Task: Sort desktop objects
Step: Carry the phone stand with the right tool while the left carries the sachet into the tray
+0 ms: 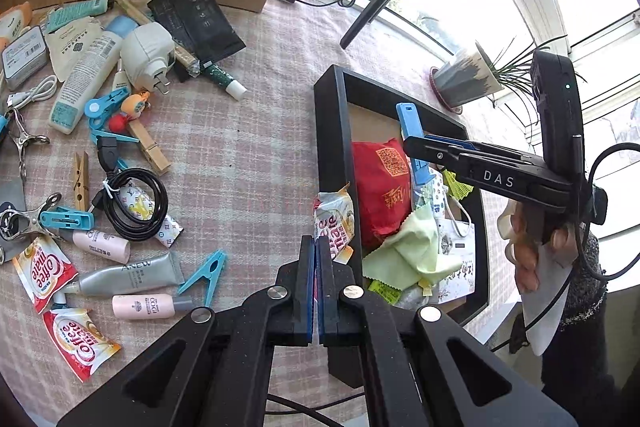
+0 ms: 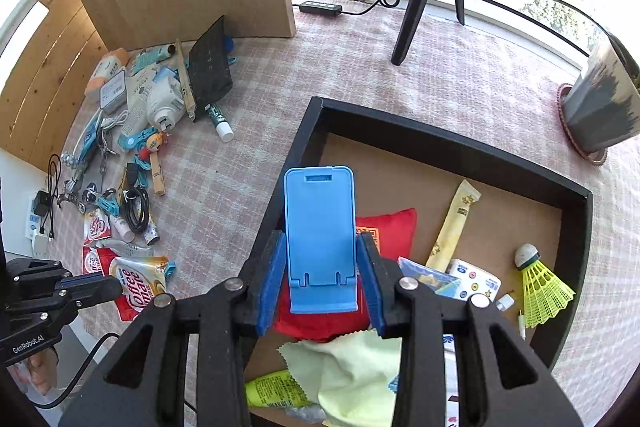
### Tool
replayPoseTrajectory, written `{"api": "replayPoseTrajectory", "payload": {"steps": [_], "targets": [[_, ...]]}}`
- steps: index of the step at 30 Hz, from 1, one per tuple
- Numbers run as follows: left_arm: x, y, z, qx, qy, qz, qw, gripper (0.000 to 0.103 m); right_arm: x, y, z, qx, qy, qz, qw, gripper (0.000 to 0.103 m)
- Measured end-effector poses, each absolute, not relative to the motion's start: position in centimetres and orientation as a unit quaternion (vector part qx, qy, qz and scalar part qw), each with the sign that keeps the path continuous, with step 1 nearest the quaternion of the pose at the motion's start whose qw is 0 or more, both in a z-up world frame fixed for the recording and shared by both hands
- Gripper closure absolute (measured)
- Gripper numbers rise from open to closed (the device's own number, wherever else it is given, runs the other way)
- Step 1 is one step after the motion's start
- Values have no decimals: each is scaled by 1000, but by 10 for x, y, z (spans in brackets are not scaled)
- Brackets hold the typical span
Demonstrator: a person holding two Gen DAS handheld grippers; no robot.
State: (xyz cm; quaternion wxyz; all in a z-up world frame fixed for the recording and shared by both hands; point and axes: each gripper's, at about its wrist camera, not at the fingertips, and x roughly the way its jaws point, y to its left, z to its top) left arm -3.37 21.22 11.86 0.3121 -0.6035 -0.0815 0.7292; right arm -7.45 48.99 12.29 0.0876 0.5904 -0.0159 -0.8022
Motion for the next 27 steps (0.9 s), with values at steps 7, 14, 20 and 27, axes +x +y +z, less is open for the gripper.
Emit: {"api": "replayPoseTrajectory", "payload": {"steps": [7, 14, 20, 27], "targets": [[-9, 274, 131, -603, -44, 702, 376, 103, -57, 560, 124, 590, -50, -806, 23, 68], [14, 319, 136, -601, 3, 685, 412, 103, -44, 595, 124, 589, -63, -805, -9, 68], [24, 334, 132, -613, 17, 672, 415, 75, -40, 593, 124, 590, -47, -806, -15, 57], [18, 316, 131, -606, 10, 692, 393, 61, -42, 569, 131, 583, -41, -811, 18, 57]]}}
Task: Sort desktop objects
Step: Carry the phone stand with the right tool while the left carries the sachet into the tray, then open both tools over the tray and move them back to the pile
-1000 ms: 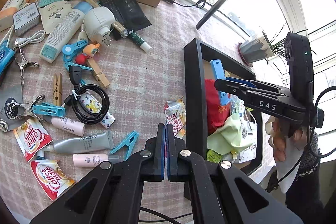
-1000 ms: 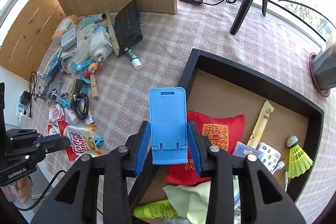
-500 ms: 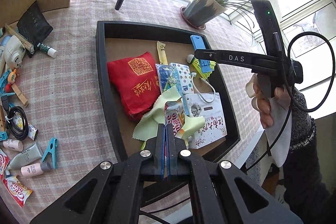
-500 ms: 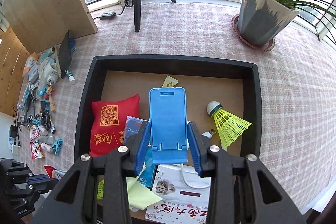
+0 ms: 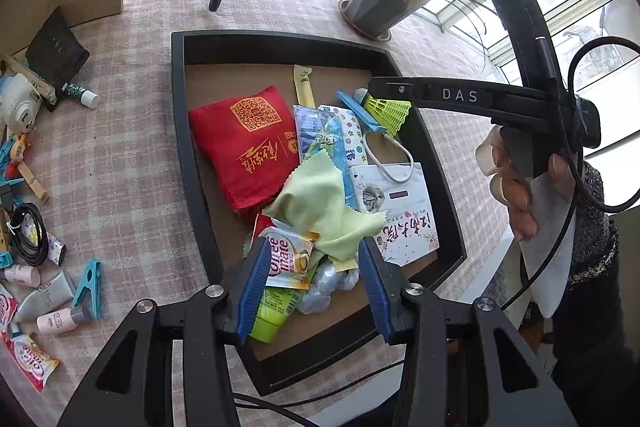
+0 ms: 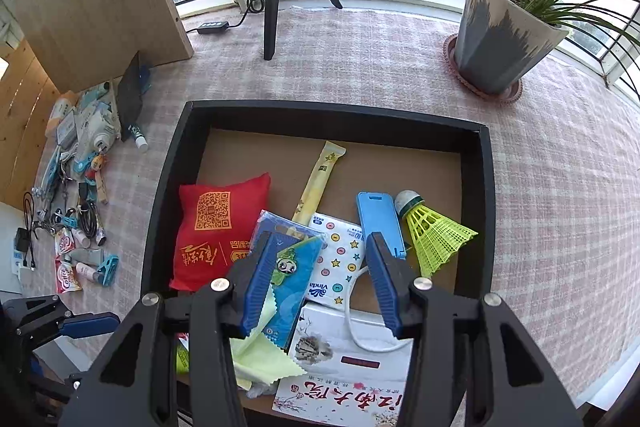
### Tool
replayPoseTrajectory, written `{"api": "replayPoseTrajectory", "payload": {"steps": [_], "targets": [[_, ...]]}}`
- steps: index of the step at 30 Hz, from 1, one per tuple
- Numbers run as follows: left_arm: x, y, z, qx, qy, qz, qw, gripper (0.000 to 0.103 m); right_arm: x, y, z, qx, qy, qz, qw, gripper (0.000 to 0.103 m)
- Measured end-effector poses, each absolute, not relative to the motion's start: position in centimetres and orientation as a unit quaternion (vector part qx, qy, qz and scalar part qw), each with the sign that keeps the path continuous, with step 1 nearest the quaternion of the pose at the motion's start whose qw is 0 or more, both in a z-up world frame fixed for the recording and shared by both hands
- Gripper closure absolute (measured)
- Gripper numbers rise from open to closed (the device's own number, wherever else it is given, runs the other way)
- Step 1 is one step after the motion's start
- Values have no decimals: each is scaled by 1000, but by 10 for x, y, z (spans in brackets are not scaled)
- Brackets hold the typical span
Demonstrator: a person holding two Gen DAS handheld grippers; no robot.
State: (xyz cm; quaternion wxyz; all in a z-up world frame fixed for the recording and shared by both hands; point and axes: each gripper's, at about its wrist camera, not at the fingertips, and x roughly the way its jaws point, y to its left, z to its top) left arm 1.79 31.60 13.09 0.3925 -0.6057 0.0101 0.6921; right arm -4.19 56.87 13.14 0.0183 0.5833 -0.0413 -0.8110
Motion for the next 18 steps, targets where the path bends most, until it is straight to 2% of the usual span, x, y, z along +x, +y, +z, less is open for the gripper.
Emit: {"api": "replayPoseTrajectory", "payload": {"steps": [8, 18], "targets": [[1, 270, 120, -613, -18, 713, 339, 61, -40, 521, 125, 593, -26, -802, 69, 57], [-13, 142, 102, -618, -57, 755, 212, 61, -26, 424, 111, 611, -31, -777, 149, 57]]}}
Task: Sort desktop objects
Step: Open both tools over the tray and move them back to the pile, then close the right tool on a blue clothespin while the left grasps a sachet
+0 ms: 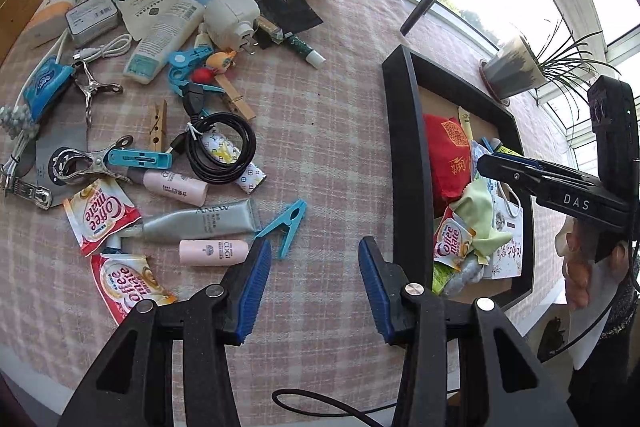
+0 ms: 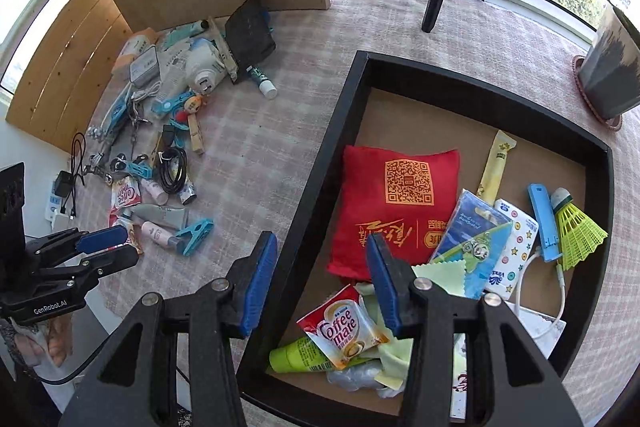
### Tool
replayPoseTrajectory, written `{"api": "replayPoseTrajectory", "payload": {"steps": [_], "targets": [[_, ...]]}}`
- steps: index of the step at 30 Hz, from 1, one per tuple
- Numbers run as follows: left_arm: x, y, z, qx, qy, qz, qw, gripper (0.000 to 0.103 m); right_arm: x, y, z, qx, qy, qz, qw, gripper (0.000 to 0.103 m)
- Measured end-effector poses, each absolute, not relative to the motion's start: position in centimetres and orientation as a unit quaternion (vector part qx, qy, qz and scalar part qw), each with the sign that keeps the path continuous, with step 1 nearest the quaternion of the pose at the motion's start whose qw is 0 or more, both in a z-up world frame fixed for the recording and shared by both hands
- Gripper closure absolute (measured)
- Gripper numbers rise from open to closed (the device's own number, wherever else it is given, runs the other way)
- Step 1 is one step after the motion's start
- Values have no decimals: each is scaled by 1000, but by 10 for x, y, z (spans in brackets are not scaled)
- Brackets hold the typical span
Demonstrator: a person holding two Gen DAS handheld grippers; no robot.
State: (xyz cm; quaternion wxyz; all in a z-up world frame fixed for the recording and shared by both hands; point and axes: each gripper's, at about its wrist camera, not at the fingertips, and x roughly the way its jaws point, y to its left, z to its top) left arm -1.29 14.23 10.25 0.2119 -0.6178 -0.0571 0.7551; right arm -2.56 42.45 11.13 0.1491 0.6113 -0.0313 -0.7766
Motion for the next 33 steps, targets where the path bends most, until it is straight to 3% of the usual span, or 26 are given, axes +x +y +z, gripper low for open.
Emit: {"api": "replayPoseTrajectory", "payload": {"steps": [12, 18, 29, 33], "targets": [[-5, 20, 72, -633, -119, 754, 130, 61, -17, 329, 56, 664, -95, -725, 153, 57], [-6, 11, 53, -646, -131, 738, 141, 61, -17, 318, 37, 676, -123, -716, 122, 58], [-15, 20, 48, -645, -108, 735, 178, 72, -20, 305, 28, 677, -150, -717, 69, 59], [-18, 22, 44, -647, -101, 733, 184, 79, -25, 293, 24, 678, -125, -722, 56, 68]]}}
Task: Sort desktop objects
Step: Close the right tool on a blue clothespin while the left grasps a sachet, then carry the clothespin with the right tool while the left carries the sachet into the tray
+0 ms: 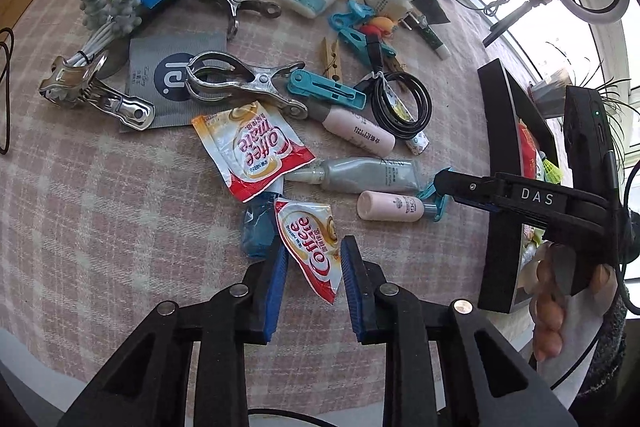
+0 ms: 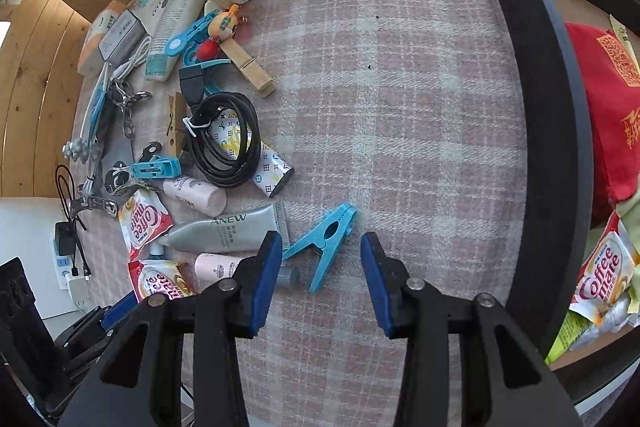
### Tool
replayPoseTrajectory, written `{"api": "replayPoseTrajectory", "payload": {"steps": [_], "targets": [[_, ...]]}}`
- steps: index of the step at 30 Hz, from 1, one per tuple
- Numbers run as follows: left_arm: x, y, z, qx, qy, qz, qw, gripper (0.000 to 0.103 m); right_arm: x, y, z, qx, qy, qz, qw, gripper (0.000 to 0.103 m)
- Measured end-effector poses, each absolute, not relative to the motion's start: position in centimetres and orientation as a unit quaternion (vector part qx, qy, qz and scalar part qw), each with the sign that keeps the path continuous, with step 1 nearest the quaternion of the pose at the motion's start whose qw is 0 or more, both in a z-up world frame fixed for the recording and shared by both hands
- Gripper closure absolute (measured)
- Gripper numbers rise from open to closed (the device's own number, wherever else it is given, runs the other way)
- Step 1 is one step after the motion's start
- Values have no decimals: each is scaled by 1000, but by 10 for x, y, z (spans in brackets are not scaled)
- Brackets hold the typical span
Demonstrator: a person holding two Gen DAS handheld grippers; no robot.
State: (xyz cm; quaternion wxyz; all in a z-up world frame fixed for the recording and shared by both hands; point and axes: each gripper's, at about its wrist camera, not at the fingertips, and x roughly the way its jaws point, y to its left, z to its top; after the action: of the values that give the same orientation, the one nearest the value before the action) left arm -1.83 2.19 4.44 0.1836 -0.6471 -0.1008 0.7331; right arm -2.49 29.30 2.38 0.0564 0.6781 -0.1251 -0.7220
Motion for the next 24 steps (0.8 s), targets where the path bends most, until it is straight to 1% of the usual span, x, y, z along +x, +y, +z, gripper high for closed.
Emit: {"api": "replayPoseTrajectory", "payload": {"steps": [2, 4, 5, 6, 7, 9, 16, 24], "targets": [[-19, 21, 43, -647, -101, 733, 183, 82, -25, 287, 24, 672, -103, -731, 52, 72], [-19, 20, 42, -647, -100, 733, 184, 88, -26, 280, 24, 670, -81, -737, 51, 76], [-19, 19, 41, -647, -100, 734, 183, 89, -26, 279, 24, 669, -70, -738, 51, 79], [-19, 19, 41, -647, -101, 733, 183, 93, -26, 276, 24, 668, -58, -740, 52, 85], [-19, 19, 40, -647, -101, 733, 183, 95, -26, 274, 24, 668, -50, -741, 56, 85], [-19, 18, 40, -645, -104, 734, 185, 97, -25, 275, 23, 669, -49, -740, 60, 85], [-16, 17, 48, -637, -110, 740, 188, 102, -18, 298, 39, 655, -80, -748, 73, 85], [-13, 30, 75, -617, -115, 754, 195, 102, -8, 339, 75, 630, -113, -762, 91, 85]]}}
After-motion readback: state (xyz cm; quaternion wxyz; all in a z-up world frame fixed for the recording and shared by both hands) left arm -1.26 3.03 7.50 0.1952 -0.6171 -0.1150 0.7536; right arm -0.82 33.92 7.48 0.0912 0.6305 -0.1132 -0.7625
